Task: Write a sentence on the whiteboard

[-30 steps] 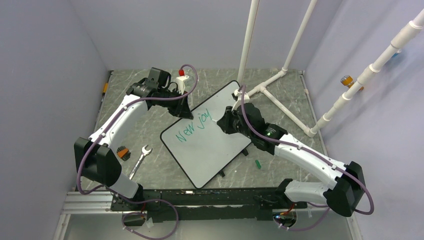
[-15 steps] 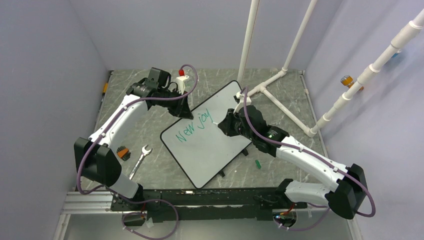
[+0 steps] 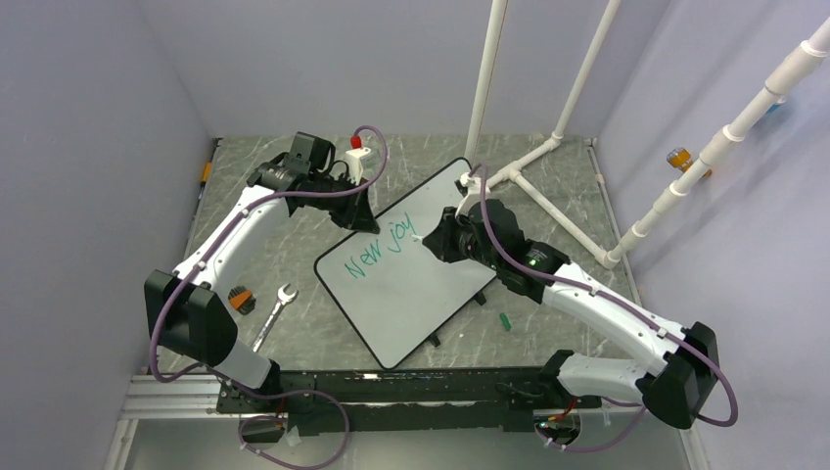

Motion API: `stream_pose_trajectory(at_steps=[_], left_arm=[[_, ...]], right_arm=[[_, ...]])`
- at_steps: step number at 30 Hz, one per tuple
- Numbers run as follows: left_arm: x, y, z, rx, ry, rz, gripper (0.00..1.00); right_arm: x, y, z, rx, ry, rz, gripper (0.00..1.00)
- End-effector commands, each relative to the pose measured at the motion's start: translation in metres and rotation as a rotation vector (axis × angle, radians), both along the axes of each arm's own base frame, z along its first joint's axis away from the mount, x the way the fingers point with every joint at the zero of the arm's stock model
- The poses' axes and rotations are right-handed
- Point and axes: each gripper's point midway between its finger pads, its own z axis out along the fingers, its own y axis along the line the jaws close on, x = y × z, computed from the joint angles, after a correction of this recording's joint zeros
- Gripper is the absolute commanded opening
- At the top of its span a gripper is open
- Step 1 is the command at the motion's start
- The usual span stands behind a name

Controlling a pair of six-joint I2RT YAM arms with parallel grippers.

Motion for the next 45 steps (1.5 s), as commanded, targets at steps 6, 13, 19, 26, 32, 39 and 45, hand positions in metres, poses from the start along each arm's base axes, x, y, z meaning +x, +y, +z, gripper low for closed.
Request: stream_pose_trajectory(at_steps=[6, 13, 19, 26, 32, 39, 45], left_arm=[[0.008, 0.001, -0.001, 0.059, -0.160, -0.070, 0.00], [0.007, 0.000, -0.002, 0.052, -0.154, -0.076, 0.00], [0.005, -0.003, -0.002, 0.046, -0.153, -0.088, 0.00], [0.005, -0.004, -0.003, 0.052, -0.153, -0.093, 0.00], [0.004, -0.004, -0.003, 0.052, -0.153, -0.095, 0.00], [0.002, -0.006, -0.005, 0.050, -0.146, -0.104, 0.00], [0.002, -0.007, -0.005, 0.045, -0.143, -0.107, 0.00]], right_arm=[[-0.001, -0.011, 0.081, 0.077, -0.176, -0.002, 0.00], [0.000, -0.031, 0.076, 0.022, -0.194, -0.063, 0.00], [0.001, -0.043, 0.068, -0.037, -0.197, -0.091, 0.00], [0.009, -0.053, 0.061, -0.109, -0.208, -0.102, 0.00], [0.017, -0.044, 0.066, -0.086, -0.220, -0.055, 0.00], [0.023, -0.031, 0.070, -0.014, -0.235, 0.008, 0.00], [0.028, -0.026, 0.069, 0.008, -0.221, 0.033, 0.00]])
